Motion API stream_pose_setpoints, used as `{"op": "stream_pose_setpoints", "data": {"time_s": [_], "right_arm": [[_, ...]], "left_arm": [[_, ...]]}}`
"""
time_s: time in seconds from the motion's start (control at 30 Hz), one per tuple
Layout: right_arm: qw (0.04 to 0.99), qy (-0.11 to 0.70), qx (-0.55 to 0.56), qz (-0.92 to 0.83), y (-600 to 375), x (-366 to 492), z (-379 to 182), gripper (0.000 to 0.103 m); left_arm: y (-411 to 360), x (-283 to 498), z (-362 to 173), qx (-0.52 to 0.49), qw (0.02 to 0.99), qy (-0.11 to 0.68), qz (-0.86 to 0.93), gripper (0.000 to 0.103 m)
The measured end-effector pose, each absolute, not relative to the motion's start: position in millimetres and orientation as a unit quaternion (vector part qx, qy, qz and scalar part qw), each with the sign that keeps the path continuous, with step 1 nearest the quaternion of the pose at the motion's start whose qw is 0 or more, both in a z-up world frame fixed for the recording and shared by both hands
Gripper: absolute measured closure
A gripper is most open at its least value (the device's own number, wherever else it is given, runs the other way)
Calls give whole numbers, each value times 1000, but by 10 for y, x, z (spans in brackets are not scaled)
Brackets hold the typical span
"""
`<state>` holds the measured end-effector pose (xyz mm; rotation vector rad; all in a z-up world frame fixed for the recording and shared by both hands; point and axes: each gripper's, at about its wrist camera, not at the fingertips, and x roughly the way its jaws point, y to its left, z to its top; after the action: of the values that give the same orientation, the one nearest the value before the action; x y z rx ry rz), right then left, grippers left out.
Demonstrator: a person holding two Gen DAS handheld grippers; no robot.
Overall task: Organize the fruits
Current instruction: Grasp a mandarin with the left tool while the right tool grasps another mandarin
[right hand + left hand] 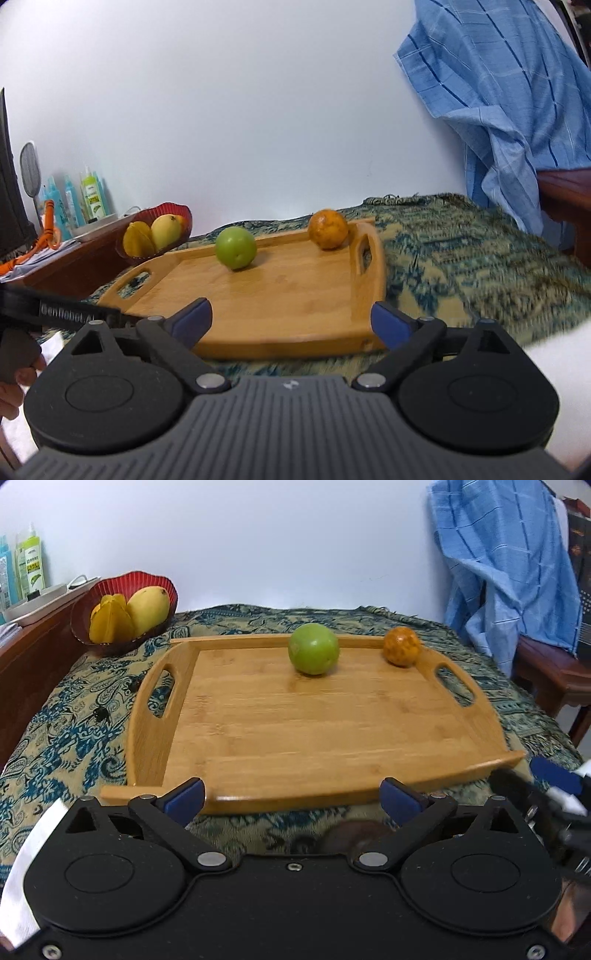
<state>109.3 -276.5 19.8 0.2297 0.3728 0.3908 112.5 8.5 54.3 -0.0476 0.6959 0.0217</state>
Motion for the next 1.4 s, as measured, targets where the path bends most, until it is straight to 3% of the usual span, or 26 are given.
{"op": "stream_pose_setpoints", "data": {"time_s": [0.43,0.6,0.7,0.8,0.87,1.0,1.4], "right_arm": [[964,176,79,183,-2579,515,115,4],[964,180,57,187,-2488,404,85,18],[964,181,43,188,-2443,343,77,33],[963,186,44,191,-2435,300,67,43],[962,190,45,190,-2439,284,63,49],[962,196,42,185,-2431,250,54,59],[960,205,30,188,-2370,244,18,60]], "left_arm": [[136,475,403,-28,941,336,8,0],[185,307,364,-34,939,342,11,1],[210,230,369,-41,938,344,10,15],[183,145,395,-19,941,337,16,41],[148,97,414,1,943,333,20,52],[121,24,444,12,943,331,13,56],[250,77,277,21,938,343,53,58]]}}
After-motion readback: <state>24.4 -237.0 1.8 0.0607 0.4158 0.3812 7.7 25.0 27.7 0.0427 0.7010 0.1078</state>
